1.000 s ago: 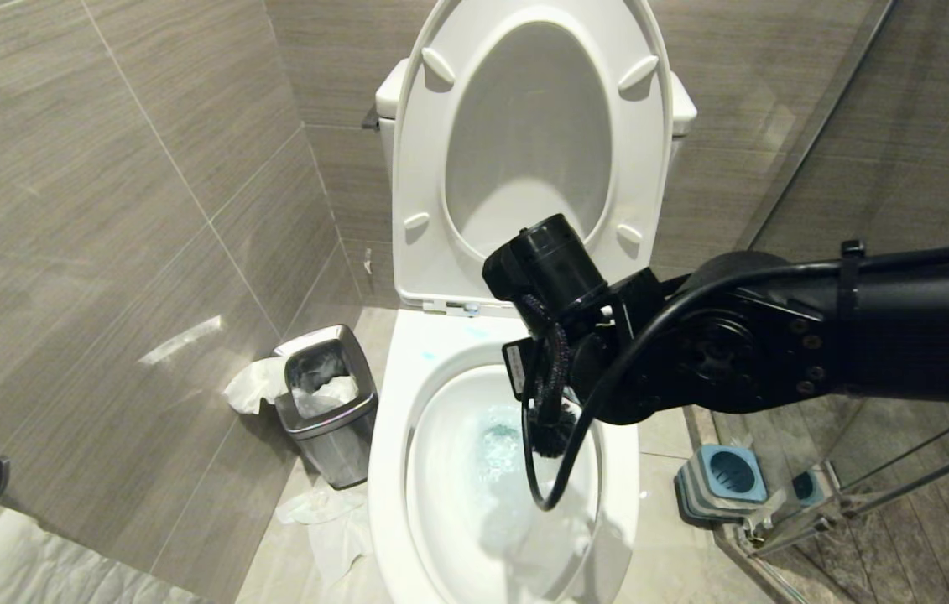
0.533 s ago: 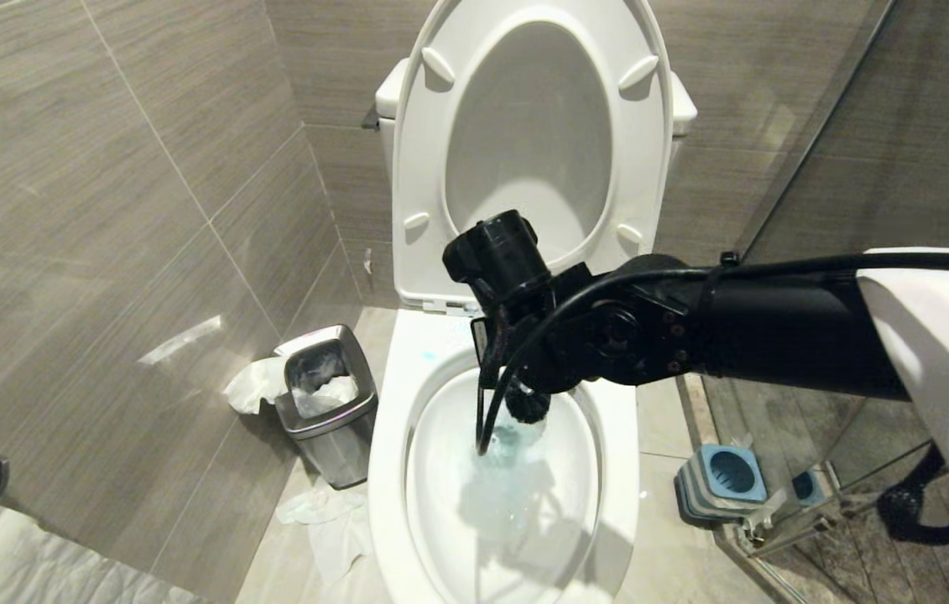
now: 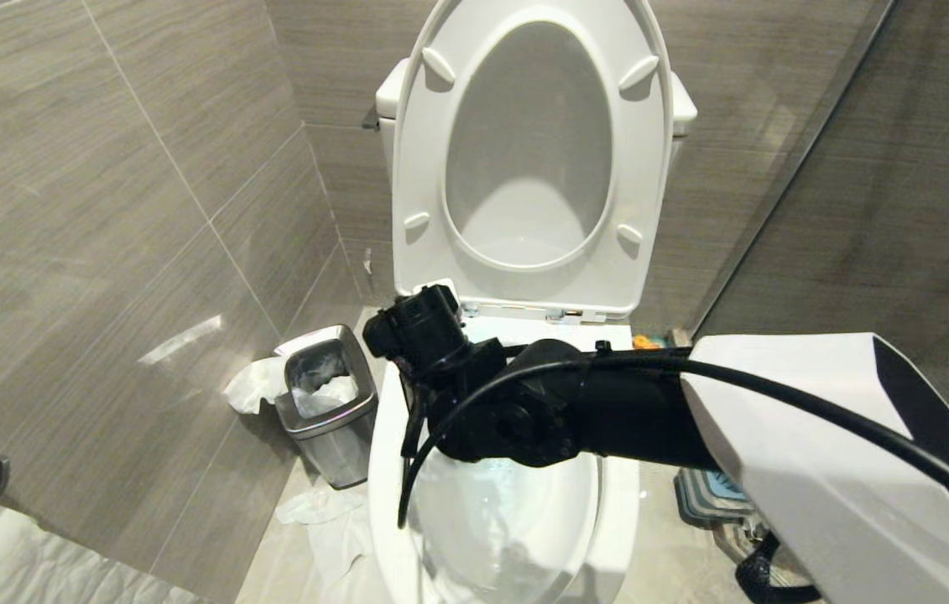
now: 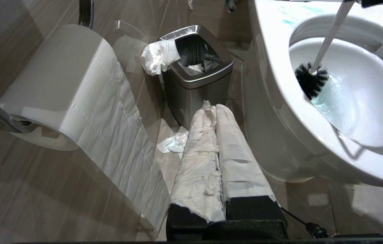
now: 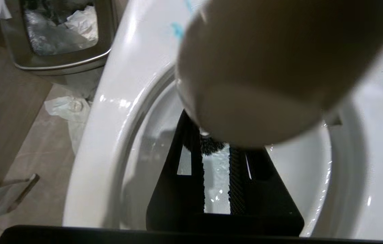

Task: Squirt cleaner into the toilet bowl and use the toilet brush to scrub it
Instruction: Scrub the toilet bowl

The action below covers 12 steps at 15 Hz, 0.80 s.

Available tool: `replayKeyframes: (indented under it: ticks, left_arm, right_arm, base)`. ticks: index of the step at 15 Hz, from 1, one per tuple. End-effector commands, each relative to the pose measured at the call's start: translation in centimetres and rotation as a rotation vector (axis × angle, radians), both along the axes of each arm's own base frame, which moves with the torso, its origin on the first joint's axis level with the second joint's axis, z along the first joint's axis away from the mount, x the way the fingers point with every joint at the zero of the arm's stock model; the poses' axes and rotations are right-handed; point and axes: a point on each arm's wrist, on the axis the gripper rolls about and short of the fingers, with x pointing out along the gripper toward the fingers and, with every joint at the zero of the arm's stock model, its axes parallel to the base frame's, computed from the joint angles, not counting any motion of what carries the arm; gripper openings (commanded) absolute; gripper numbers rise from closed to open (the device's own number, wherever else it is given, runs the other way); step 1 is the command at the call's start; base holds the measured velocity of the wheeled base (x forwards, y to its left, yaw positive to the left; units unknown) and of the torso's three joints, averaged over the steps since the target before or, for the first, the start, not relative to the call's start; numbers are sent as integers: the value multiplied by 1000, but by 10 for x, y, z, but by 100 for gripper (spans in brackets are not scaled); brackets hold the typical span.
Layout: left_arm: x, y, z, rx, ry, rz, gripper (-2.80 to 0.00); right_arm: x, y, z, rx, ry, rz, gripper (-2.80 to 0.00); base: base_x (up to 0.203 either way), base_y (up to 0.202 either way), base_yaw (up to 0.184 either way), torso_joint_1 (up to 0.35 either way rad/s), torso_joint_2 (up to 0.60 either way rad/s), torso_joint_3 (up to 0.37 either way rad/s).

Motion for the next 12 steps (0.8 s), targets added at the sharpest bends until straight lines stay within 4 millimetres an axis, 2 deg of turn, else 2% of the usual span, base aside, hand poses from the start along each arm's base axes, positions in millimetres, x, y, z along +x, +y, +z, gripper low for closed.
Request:
replayKeyframes:
  ticks: [1,3,5,7,9,11,12]
  left_arm:
    - [0,0,0,-1,2,0,-280]
    - [0,0,0,-1,3,0,-280]
    - [0,0,0,-1,2,0,-280]
    - [0,0,0,-1,3,0,-280]
    - [0,0,0,-1,2,-1,-280]
    - [0,0,0,-1,3,0,-280]
    - [0,0,0,-1,2,0,-280]
  right_arm:
    - [-18,13,-6,7,15,31,-280]
    - [-39,10,-3,-6,46,48,-280]
    - [-65,-5,-9,-59,104,59,-280]
    - [-95,-31,-14,-103,154,55,-280]
    - [-121,-62,-8,-99,180,30,-280]
    - [-130,-92,0,-84,188,-9,-280]
    - [-126,-105,5,-71,185,-42,-280]
  base:
    - [0,0,0,0,0,0]
    - [0,0,0,0,0,0]
    - [0,0,0,0,0,0]
    - [0,0,0,0,0,0]
    - [0,0,0,0,0,0]
    - [0,0,0,0,0,0]
    - [0,0,0,0,0,0]
